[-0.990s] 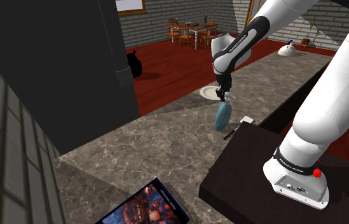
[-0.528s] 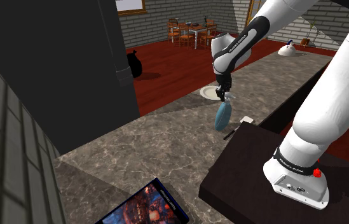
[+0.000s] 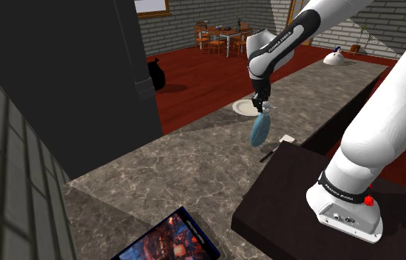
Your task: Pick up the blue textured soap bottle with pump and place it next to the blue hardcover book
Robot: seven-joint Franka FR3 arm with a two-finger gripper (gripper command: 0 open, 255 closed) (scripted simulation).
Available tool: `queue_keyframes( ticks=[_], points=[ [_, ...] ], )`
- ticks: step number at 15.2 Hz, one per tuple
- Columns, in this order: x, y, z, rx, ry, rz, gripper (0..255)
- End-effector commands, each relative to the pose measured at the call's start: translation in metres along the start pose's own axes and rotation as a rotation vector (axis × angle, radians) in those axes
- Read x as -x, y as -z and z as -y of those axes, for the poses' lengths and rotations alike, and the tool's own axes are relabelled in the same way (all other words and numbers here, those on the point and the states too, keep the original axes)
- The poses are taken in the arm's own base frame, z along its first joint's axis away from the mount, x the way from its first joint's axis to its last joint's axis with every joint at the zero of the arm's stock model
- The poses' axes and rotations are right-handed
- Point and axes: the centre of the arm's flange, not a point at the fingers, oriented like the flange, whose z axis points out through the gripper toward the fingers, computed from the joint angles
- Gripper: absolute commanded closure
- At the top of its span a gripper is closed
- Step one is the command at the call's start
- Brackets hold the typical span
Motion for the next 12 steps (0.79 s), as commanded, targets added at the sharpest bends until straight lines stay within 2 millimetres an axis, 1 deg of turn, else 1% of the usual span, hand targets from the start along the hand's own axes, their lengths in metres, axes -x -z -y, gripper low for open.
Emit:
queue_keyframes(
  ticks=[1,12],
  points=[
    [0.003,0.01,-0.002,0.0,0.0,0.0,255],
    [0.013,0.066,-0.011,0.0,0.0,0.0,255]
  ],
)
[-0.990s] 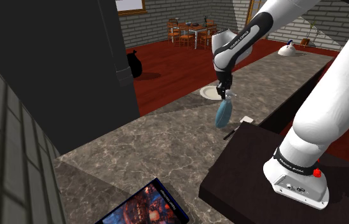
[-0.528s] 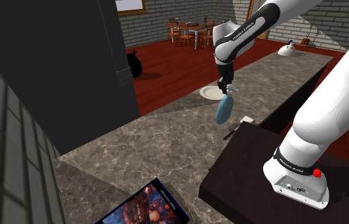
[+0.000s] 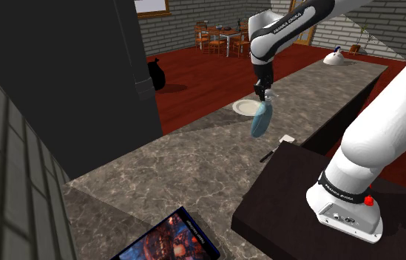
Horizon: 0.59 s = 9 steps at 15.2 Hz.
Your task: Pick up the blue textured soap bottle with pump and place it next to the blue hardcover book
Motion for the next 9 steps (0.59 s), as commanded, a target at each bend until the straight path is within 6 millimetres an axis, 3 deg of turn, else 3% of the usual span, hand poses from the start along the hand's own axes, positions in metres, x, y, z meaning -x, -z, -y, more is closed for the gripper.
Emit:
queue_keyframes(
  ticks=[1,9],
  points=[
    [0.003,0.01,-0.002,0.0,0.0,0.0,255],
    [0.01,0.051,-0.009,0.0,0.0,0.0,255]
  ],
)
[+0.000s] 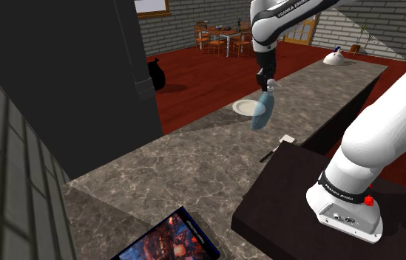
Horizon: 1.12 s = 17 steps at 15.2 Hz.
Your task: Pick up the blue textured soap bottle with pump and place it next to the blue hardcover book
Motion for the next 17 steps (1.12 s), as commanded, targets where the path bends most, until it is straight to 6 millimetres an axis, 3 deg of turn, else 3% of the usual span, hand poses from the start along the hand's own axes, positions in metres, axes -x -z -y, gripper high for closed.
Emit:
queue_keyframes(
  ticks=[1,17],
  points=[
    [0.001,0.01,-0.002,0.0,0.0,0.0,255],
    [0.016,0.092,-0.015,0.0,0.0,0.0,255]
  ],
)
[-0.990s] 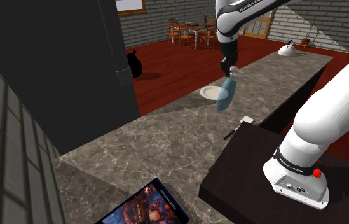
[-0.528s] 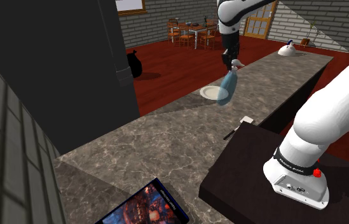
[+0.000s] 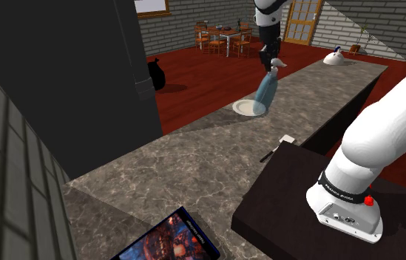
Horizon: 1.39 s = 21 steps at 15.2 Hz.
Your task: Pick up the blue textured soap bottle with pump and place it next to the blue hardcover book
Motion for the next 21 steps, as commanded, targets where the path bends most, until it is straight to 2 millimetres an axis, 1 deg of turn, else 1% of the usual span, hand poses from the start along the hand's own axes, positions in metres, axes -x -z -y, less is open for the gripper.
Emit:
queue_keyframes(
  ticks=[1,19,20,21],
  points=[
    [0.002,0.01,-0.002,0.0,0.0,0.0,255],
    [0.019,0.103,-0.017,0.0,0.0,0.0,255],
    [0.019,0.105,-0.017,0.0,0.0,0.0,255],
    [0.014,0.103,-0.005,0.0,0.0,0.0,255]
  ],
)
